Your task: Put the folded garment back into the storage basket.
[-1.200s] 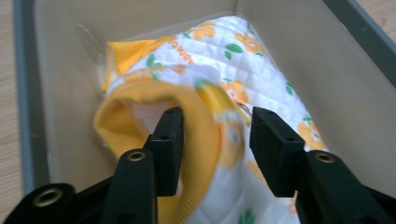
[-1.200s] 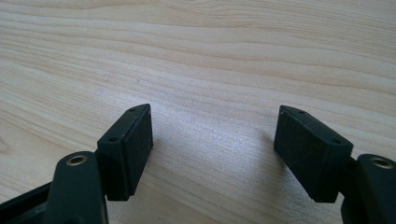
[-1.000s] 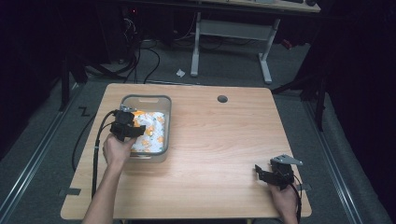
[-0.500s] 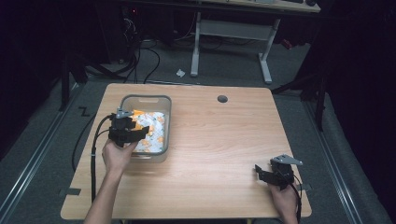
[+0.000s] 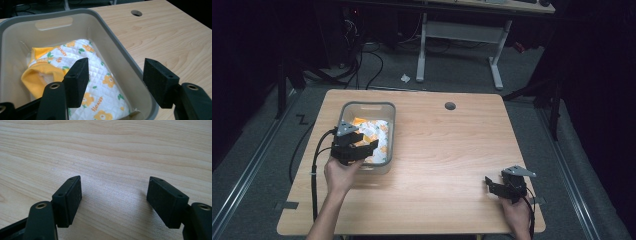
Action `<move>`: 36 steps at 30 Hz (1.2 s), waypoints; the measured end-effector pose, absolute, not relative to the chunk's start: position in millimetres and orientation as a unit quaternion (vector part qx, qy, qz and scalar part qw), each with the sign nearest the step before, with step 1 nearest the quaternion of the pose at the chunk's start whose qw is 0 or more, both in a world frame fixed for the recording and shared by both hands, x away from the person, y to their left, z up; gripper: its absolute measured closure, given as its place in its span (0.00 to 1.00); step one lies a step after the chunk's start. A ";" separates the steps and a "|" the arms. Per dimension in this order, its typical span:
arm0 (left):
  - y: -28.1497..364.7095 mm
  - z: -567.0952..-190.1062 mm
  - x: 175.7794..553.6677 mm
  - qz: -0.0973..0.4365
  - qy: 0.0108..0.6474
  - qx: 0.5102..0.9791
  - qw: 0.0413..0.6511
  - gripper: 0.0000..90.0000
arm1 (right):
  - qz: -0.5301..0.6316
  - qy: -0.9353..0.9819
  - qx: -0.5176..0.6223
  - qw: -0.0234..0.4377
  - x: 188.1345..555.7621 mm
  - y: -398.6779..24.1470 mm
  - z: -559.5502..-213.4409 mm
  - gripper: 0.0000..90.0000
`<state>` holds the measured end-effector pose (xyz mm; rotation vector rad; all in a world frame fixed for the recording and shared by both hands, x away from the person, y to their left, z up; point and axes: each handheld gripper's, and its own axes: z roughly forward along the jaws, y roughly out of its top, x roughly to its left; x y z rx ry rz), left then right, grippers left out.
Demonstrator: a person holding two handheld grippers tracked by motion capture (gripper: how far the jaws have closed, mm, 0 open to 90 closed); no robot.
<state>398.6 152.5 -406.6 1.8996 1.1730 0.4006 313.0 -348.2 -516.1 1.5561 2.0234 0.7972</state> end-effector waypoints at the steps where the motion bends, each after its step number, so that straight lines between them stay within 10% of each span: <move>1: 151.4 -406.1 396.9 0.159 0.466 0.759 0.425 0.42 | 0.290 0.736 0.566 0.232 313.0 -348.2 -516.1 0.32; 36: 114.8 -405.4 362.2 0.136 0.417 0.773 0.458 0.41 | 0.290 0.736 0.566 0.232 313.0 -348.3 -516.1 0.32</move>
